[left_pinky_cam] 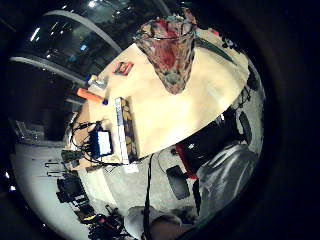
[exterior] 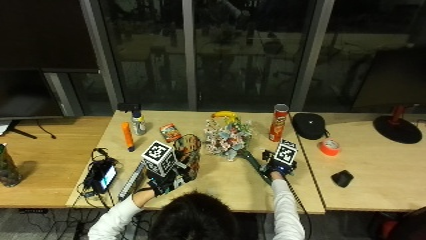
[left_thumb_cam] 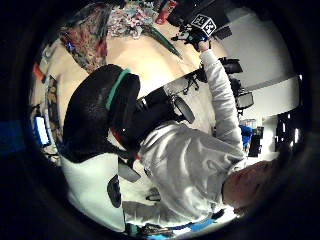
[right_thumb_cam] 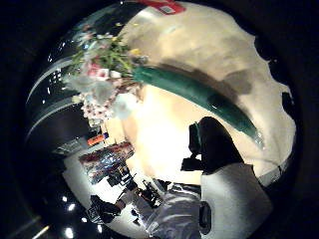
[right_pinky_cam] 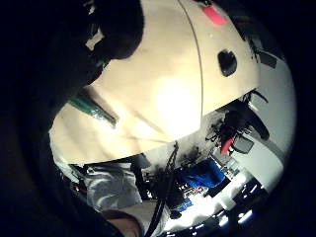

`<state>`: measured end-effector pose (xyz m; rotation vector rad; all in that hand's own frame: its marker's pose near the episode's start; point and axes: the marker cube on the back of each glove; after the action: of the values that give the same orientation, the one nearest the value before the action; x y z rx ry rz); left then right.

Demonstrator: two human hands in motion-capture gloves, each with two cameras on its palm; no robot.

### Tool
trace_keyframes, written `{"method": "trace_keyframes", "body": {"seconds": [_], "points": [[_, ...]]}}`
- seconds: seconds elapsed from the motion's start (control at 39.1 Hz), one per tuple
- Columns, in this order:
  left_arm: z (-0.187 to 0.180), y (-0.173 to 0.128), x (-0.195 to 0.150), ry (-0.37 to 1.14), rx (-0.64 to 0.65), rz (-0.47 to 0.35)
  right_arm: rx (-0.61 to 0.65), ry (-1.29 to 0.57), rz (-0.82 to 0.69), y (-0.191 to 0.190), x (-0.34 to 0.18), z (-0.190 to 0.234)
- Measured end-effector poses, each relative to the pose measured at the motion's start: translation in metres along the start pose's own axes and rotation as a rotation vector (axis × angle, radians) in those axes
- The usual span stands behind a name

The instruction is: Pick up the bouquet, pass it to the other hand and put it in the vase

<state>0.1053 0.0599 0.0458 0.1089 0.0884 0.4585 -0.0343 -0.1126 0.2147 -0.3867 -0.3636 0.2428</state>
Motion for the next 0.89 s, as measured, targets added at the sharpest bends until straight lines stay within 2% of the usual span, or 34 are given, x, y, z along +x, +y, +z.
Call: {"method": "trace_keyframes", "body": {"seconds": [0.05, 0.18, 0.33, 0.49, 0.66, 0.74, 0.89], "points": [[0.000, 0.001, 0.001, 0.015, -0.008, 0.003, -0.054, -0.014, -0.036, 0.014, -0.005, 0.007], [-0.003, 0.005, 0.004, 0.037, -0.022, 0.012, 0.082, 0.094, 0.067, 0.012, 0.000, 0.017], [-0.001, 0.005, 0.005, 0.030, -0.018, 0.021, -0.054, 0.163, 0.175, 0.012, 0.002, 0.042], [-0.002, 0.002, 0.008, 0.034, -0.011, 0.029, -0.019, 0.242, 0.194, 0.008, -0.011, 0.045], [0.002, 0.003, 0.005, 0.015, -0.039, 0.017, -0.075, 0.400, 0.183, 0.012, -0.026, 0.043], [0.003, 0.004, 0.002, 0.016, -0.056, 0.012, -0.097, 0.335, 0.146, 0.006, -0.029, 0.047], [0.006, 0.003, -0.002, 0.021, -0.078, -0.014, 0.182, 0.263, 0.189, -0.006, -0.021, 0.050]]}}
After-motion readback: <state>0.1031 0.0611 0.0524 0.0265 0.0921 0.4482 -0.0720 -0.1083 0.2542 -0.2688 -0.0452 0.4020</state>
